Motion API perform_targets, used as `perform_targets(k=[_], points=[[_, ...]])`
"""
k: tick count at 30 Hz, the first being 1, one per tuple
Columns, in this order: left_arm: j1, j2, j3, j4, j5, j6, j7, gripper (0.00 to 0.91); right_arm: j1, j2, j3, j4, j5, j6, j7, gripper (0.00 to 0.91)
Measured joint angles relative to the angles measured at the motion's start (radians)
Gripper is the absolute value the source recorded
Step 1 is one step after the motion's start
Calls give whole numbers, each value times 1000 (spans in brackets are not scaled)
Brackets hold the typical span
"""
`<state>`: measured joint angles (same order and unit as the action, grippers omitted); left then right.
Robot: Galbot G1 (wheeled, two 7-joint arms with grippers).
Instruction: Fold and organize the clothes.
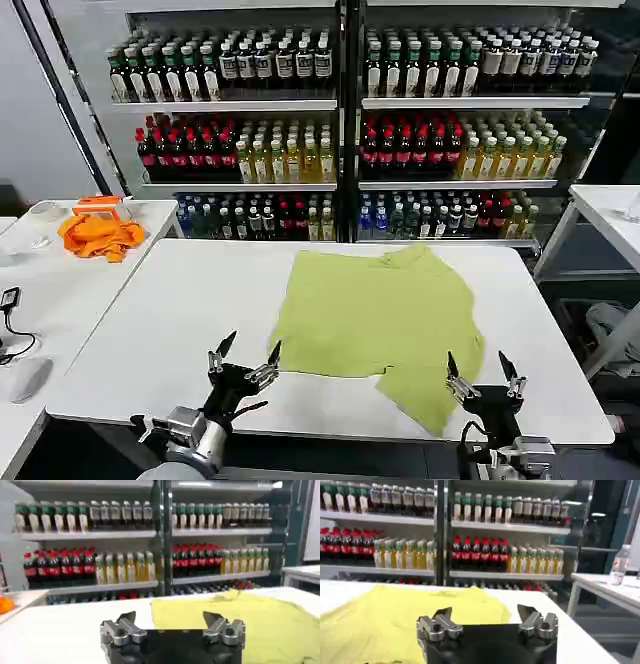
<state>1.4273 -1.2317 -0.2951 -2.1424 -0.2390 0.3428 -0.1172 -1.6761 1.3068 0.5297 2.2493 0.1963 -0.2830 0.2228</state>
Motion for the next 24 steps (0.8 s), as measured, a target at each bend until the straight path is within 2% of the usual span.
perform_targets(k=[15, 24], points=[[-79, 19, 54, 64, -24, 101, -42, 907, 14, 0, -57, -18, -4, -45, 17, 907], [-132, 60, 91, 104, -71, 174, -59, 907, -5, 1, -92, -16, 17, -127, 51, 907]])
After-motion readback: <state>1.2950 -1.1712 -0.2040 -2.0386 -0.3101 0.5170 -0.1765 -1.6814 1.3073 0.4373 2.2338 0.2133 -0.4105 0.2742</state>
